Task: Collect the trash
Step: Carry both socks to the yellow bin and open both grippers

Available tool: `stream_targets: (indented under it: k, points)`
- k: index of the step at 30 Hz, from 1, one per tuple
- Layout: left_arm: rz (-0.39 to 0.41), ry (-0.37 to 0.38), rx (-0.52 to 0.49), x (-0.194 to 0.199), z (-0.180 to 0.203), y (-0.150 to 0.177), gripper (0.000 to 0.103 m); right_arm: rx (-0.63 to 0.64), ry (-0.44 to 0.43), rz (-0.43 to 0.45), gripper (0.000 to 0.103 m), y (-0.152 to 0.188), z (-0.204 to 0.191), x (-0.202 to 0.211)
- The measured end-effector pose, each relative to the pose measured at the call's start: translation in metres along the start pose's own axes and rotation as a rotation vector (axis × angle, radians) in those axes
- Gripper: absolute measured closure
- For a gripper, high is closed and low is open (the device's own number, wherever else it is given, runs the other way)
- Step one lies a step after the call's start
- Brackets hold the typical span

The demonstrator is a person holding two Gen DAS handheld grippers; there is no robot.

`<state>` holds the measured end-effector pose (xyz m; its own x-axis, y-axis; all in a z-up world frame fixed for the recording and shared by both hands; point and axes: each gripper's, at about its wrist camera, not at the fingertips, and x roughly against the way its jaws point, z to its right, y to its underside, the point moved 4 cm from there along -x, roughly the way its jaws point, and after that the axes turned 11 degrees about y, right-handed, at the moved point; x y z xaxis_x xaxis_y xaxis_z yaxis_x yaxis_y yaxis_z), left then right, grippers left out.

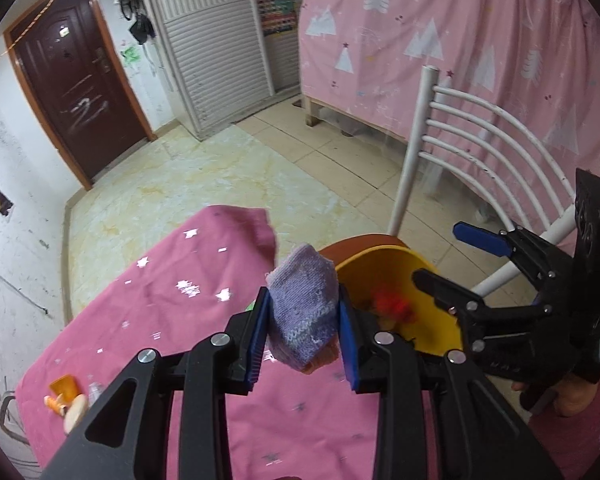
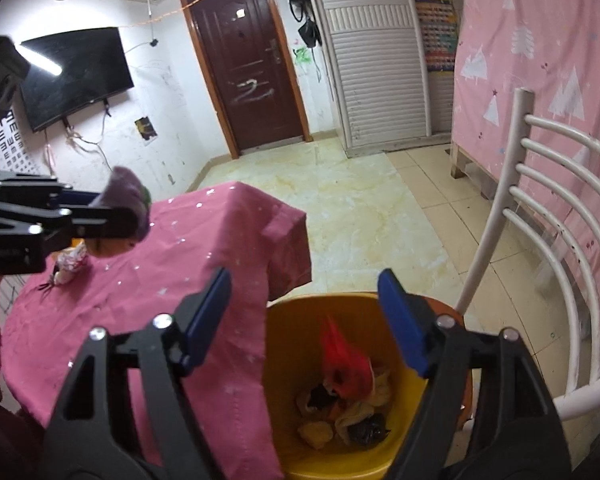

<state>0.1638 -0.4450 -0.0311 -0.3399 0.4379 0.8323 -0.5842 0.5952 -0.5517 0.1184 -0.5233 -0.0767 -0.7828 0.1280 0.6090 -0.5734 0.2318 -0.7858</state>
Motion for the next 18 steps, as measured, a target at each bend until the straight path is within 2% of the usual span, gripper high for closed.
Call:
stream_targets:
  k: [11, 15, 18]
  points:
    - [-0.031, 0.157, 0.007, -0.041, 0.042, -0.018, 0.079, -0.125, 0.043, 0.046, 0.030, -0.001, 0.054, 0.016]
    - [-0.044, 0.178, 0.027, -0.050, 0.047, -0.019, 0.063, -0.140, 0.048, 0.053, 0.030, -0.001, 0.061, 0.020]
    - [-0.045, 0.176, 0.025, -0.050, 0.047, -0.019, 0.062, -0.137, 0.045, 0.054, 0.030, -0.001, 0.060, 0.021]
